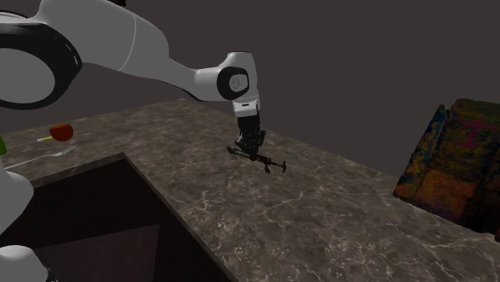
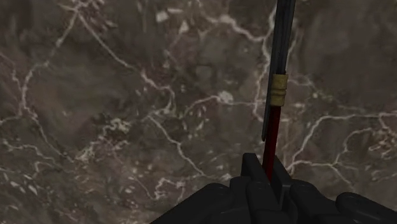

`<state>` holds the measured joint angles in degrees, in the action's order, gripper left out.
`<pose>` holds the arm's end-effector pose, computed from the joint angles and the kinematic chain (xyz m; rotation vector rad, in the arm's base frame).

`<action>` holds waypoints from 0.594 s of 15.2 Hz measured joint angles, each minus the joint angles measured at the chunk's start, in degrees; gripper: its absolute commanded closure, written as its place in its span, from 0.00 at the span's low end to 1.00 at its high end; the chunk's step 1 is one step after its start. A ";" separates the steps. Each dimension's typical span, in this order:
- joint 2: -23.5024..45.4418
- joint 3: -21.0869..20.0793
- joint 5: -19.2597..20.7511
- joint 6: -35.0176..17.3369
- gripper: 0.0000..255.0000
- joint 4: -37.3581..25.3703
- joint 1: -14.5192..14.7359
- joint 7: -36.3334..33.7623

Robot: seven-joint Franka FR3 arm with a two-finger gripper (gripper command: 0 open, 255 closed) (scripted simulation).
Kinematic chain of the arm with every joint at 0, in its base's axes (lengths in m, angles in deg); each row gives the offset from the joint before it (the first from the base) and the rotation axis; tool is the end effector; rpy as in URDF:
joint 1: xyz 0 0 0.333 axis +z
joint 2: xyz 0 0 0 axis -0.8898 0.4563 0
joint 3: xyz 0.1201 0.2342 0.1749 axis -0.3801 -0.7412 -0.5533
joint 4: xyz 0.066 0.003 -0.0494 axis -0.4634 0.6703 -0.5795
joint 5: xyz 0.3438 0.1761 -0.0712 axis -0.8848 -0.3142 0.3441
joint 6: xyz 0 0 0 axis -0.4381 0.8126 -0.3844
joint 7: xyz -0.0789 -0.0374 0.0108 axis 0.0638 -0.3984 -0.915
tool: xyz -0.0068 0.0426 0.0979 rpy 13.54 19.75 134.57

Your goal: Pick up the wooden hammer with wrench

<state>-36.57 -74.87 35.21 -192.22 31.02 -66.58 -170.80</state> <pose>0.5960 0.2469 0.4088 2.6451 -1.5693 0.2303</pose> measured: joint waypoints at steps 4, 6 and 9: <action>-0.05 0.00 -0.02 -0.05 1.00 0.08 -0.03 0.00; -0.33 -0.10 -0.28 0.70 1.00 -0.44 -0.05 0.25; -0.93 -0.32 -0.83 2.48 1.00 -1.78 -0.08 0.81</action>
<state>-37.50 -75.19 34.38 -189.74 29.24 -66.66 -169.99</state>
